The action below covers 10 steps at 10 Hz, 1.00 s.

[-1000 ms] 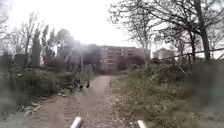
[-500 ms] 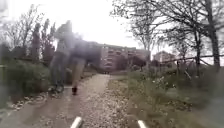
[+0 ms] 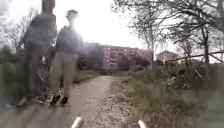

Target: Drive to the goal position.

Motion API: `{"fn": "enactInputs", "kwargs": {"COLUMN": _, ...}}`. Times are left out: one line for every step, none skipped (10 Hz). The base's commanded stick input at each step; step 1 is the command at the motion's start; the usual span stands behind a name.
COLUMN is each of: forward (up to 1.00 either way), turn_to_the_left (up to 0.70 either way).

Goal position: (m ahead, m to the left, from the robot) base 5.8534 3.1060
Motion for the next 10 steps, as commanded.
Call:
{"fn": "enactInputs", "kwargs": {"forward": 0.7, "turn_to_the_left": 0.0}}
{"fn": "enactInputs", "kwargs": {"forward": 0.7, "turn_to_the_left": 0.0}}
{"fn": "enactInputs", "kwargs": {"forward": 0.7, "turn_to_the_left": 0.0}}
{"fn": "enactInputs", "kwargs": {"forward": 0.7, "turn_to_the_left": 0.0}}
{"fn": "enactInputs", "kwargs": {"forward": 0.7, "turn_to_the_left": 0.0}}
{"fn": "enactInputs", "kwargs": {"forward": 0.7, "turn_to_the_left": 0.0}}
{"fn": "enactInputs", "kwargs": {"forward": 0.7, "turn_to_the_left": 0.0}}
{"fn": "enactInputs", "kwargs": {"forward": 0.7, "turn_to_the_left": 0.0}}
{"fn": "enactInputs", "kwargs": {"forward": 0.7, "turn_to_the_left": 0.0}}
{"fn": "enactInputs", "kwargs": {"forward": 0.7, "turn_to_the_left": 0.0}}
